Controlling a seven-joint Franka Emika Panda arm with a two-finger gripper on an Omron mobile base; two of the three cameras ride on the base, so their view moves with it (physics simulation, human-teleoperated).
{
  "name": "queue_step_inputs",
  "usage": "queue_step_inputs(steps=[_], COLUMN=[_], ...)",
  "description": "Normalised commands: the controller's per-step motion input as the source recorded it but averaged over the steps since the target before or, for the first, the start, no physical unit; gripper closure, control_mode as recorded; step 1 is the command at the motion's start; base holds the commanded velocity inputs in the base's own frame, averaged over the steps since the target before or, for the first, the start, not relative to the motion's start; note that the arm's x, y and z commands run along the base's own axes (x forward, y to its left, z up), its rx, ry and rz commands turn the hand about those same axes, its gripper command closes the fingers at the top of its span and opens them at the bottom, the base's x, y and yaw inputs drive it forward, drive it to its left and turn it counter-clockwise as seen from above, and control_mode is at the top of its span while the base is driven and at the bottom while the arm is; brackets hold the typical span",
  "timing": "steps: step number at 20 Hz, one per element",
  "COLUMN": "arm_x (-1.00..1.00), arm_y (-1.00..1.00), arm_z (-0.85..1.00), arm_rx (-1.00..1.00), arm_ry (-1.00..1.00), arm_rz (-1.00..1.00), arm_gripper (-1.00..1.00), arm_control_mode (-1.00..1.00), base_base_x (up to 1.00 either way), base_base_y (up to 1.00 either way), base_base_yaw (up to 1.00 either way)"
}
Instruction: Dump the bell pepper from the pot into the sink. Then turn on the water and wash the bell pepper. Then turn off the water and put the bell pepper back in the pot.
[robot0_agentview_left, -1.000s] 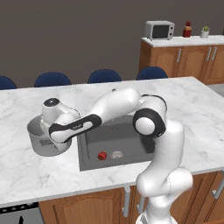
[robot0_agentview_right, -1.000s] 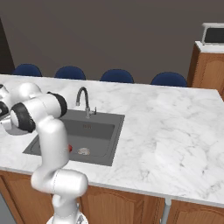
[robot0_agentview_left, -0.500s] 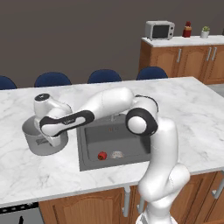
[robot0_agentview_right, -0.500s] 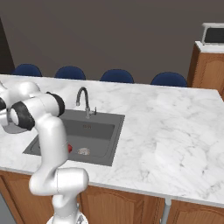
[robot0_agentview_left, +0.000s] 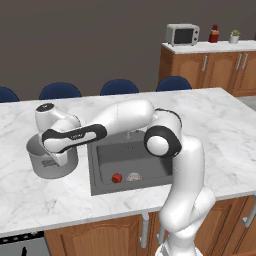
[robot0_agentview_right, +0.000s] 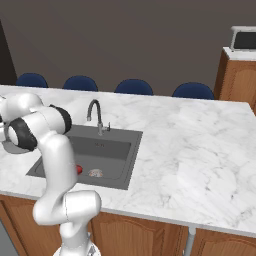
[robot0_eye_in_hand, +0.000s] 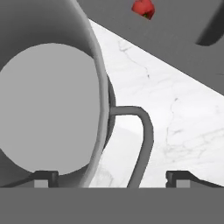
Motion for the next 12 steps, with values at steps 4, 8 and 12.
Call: queue_step_inputs(steps=[4, 8, 12], arm_x=[-0.09, -0.02, -0.03], arm_y=[-0.05, -0.08, -0.25], arm_z=[0.45, 0.3, 0.23], arm_rx=[0.0, -0.02, -0.07], arm_ry=[0.0, -0.03, -0.06], arm_rz=[-0.1, -0.08, -0.06], arm_gripper=[-1.0, -1.0, -1.0], arm_control_mode=[-1.0, -1.0, -1.0], base_base_x=[0.0, 0.0, 0.0], base_base_y=[0.0, 0.0, 0.0], base_base_yaw=[0.0, 0.0, 0.0])
